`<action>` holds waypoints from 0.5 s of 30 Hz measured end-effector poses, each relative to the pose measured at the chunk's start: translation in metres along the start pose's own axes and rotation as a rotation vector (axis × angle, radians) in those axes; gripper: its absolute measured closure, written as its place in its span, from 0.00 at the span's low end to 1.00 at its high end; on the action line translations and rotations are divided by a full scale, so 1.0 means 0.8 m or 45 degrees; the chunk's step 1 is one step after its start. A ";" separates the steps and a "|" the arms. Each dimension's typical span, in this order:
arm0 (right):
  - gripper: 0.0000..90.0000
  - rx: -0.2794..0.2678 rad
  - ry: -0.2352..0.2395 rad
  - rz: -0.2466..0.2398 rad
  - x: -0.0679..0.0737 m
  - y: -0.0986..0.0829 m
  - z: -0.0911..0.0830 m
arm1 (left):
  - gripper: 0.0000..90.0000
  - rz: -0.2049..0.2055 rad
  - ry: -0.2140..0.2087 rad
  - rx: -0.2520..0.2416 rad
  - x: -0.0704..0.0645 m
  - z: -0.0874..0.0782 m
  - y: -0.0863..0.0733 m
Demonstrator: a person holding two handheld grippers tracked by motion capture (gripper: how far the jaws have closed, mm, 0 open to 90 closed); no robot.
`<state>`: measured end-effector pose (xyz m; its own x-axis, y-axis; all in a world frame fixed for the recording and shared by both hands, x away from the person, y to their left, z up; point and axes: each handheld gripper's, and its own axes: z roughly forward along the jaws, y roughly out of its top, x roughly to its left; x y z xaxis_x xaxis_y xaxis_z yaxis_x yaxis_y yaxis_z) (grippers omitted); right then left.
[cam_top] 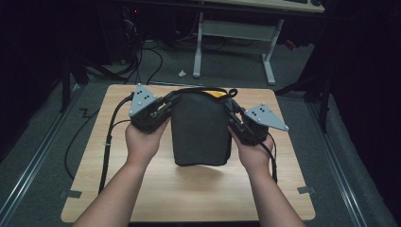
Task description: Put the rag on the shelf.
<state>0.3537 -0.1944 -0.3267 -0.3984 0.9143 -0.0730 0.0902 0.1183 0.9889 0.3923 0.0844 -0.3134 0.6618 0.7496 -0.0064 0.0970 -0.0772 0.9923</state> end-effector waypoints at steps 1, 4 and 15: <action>0.87 -0.001 -0.001 0.002 -0.001 0.001 0.001 | 0.92 -0.003 0.001 0.002 0.001 0.002 0.001; 0.87 -0.002 -0.005 0.014 -0.004 0.003 0.007 | 0.92 0.006 0.014 0.003 0.004 0.008 0.005; 0.87 0.009 -0.016 0.059 -0.025 0.022 0.033 | 0.92 0.015 0.025 0.010 0.020 0.041 0.033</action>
<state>0.3870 -0.2002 -0.3112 -0.3825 0.9235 -0.0289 0.1144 0.0783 0.9903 0.4297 0.0733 -0.2917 0.6481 0.7615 0.0077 0.0953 -0.0910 0.9913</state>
